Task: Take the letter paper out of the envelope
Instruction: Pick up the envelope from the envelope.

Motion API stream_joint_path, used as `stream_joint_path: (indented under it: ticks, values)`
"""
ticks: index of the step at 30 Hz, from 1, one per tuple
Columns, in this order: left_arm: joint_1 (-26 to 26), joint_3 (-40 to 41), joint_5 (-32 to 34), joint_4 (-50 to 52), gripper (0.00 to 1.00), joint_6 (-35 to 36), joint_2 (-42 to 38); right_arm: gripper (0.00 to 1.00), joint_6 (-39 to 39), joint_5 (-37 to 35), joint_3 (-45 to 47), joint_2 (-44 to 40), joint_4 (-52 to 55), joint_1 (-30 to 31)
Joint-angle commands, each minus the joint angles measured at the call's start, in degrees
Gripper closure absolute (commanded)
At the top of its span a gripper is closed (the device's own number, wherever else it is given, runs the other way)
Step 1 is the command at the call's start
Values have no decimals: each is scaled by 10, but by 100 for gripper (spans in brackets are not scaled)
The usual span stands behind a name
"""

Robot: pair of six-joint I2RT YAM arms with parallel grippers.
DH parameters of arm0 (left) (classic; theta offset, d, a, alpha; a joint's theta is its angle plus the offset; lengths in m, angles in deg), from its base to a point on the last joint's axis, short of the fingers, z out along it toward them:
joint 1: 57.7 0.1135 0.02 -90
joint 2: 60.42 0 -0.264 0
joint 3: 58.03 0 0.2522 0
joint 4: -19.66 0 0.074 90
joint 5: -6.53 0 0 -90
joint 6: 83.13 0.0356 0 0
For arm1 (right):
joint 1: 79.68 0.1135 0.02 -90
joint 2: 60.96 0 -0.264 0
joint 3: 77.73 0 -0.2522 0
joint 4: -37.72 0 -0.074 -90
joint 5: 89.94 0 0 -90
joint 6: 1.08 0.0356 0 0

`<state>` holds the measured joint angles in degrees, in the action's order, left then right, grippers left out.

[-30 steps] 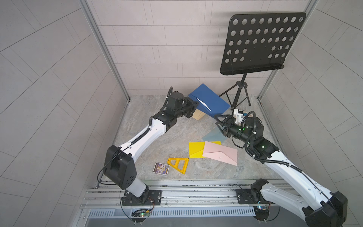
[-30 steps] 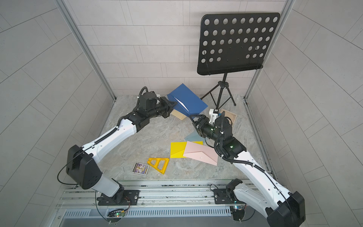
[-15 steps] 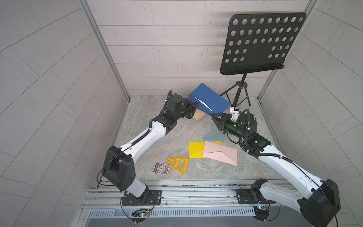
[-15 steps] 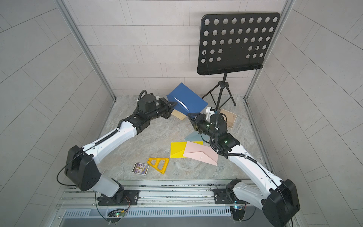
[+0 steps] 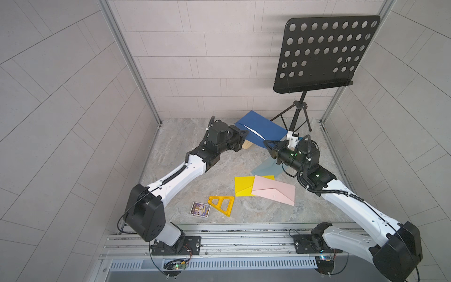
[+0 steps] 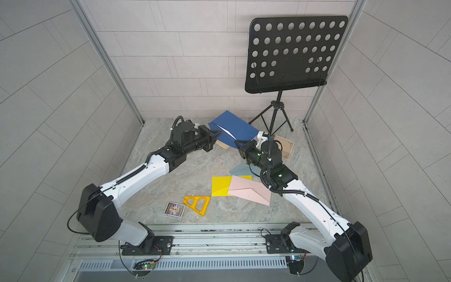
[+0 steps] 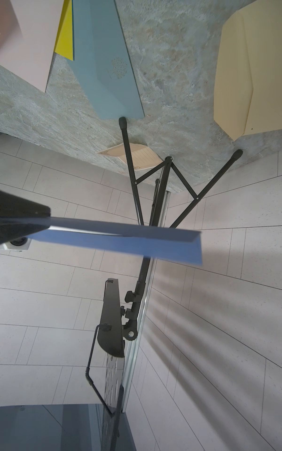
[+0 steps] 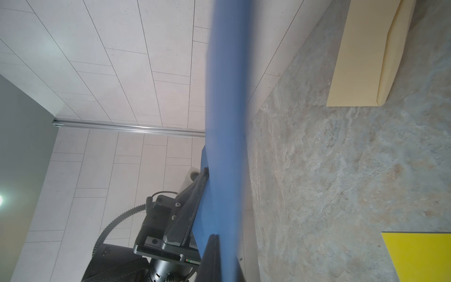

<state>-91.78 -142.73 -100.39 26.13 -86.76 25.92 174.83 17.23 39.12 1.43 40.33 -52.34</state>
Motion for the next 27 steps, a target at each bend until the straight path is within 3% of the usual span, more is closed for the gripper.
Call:
stream_joint_path:
  ticks: [1,3,7,9,10,12,17,27]
  values:
    - [-5,10,1,-19,100,-13,-21,100,5,-9,-16,-6,2,1]
    - [-4,9,1,-10,99,-5,-26,100,-2,-11,-17,-16,26,0]
    - [9,-16,-4,83,46,50,-51,100,-8,-2,-21,-40,89,-15]
    - [26,-47,2,174,38,100,-70,100,-22,8,-35,-49,137,-24]
    - [30,-64,20,220,40,123,-79,100,-29,10,-42,-54,159,-26]
    - [33,-95,35,260,53,154,-85,100,-32,15,-43,-60,173,-27]
    - [22,-173,-71,279,80,147,-22,100,-37,26,-48,-53,178,-27]
    - [-26,-222,-94,292,84,172,48,100,-4,41,-70,-26,162,-27]
